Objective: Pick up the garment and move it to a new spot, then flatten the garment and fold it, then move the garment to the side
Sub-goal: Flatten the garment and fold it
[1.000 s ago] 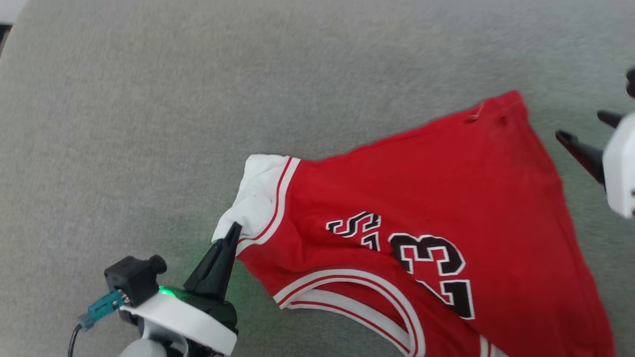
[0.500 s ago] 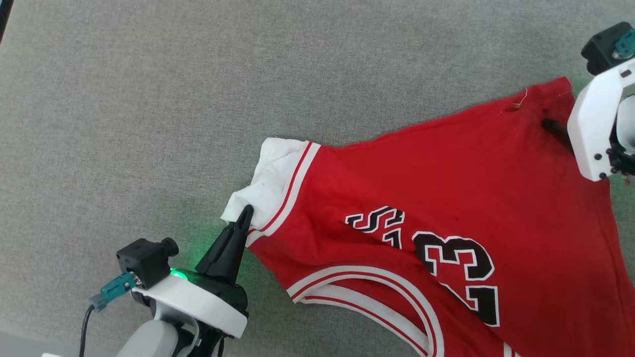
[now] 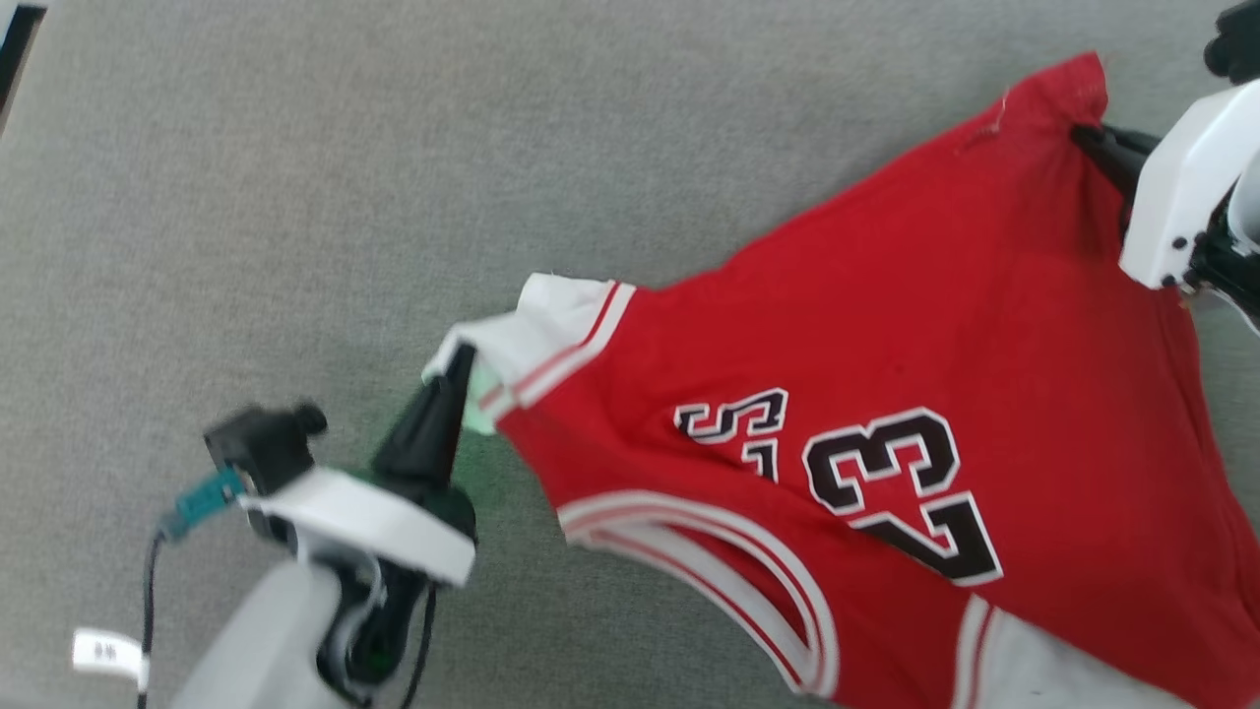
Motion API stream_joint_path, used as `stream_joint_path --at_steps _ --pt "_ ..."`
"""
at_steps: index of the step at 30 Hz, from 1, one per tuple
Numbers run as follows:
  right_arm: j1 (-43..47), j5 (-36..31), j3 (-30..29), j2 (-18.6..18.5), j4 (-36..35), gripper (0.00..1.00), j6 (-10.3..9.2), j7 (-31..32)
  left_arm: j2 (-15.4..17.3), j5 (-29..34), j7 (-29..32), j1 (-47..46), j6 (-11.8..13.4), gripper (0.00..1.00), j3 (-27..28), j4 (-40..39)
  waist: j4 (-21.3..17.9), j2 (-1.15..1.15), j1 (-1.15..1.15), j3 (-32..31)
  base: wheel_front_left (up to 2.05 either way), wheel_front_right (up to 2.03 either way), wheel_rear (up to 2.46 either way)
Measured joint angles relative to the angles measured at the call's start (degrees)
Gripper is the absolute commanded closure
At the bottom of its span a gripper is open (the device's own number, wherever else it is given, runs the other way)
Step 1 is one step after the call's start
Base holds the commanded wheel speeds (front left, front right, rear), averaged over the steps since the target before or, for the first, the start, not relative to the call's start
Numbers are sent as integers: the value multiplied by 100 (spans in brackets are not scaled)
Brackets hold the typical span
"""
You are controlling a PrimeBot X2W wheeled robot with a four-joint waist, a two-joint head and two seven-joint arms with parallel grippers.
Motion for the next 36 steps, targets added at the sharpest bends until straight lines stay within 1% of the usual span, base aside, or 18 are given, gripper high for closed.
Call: stream_joint_path --at_steps 4,8,11,14,16,20,24,29,32,34,36 --pt "-81 -1 -274 303 256 100 -1 -500 33 -64 -1 -597 -7 100 18 190 -122 0 0 -183 0 0 0" --pt "-383 -49 -557 476 467 100 -1 -890 126 -375 11 -1385 -8 100 25 355 -300 0 0 -297 0 0 0" --pt "-734 -116 -845 652 719 100 -5 -1156 274 -542 154 -2108 -8 100 16 573 -443 0 0 -325 0 0 0" --pt "-1217 -119 -1185 984 1084 100 -7 -1396 372 -900 343 -2916 -8 100 167 883 -603 0 0 -296 0 0 0" --pt "-1586 -256 -1316 1139 1336 100 -7 -1547 430 -1111 493 -3529 -8 100 253 1122 -699 0 0 -241 0 0 0" --pt "-2364 -567 -1500 1394 1819 100 -7 -1894 658 -1010 676 -4670 -9 100 188 1757 -891 0 0 -99 0 0 0" --pt "-3177 -916 -1712 1536 2275 100 -7 -2314 725 -925 740 -5777 -15 100 113 2356 -1058 0 0 55 0 0 0" --pt "-3968 -1209 -2005 1647 2830 100 -5 -2848 757 -839 439 -7023 -25 100 129 2830 -1231 0 0 178 0 0 0" --pt "-4135 -1408 -2037 1674 3122 100 -5 -3072 757 -826 322 -7309 -31 100 -33 2969 -1293 0 0 181 0 0 0" --pt "-4123 -1464 -1968 1681 3314 100 -5 -3107 724 -965 247 -7291 -31 100 -99 3033 -1290 0 0 172 0 0 0" --pt "-4038 -1470 -1864 1704 3452 100 -5 -3117 735 -1025 221 -7095 -31 100 -305 3033 -1272 0 0 164 0 0 0"
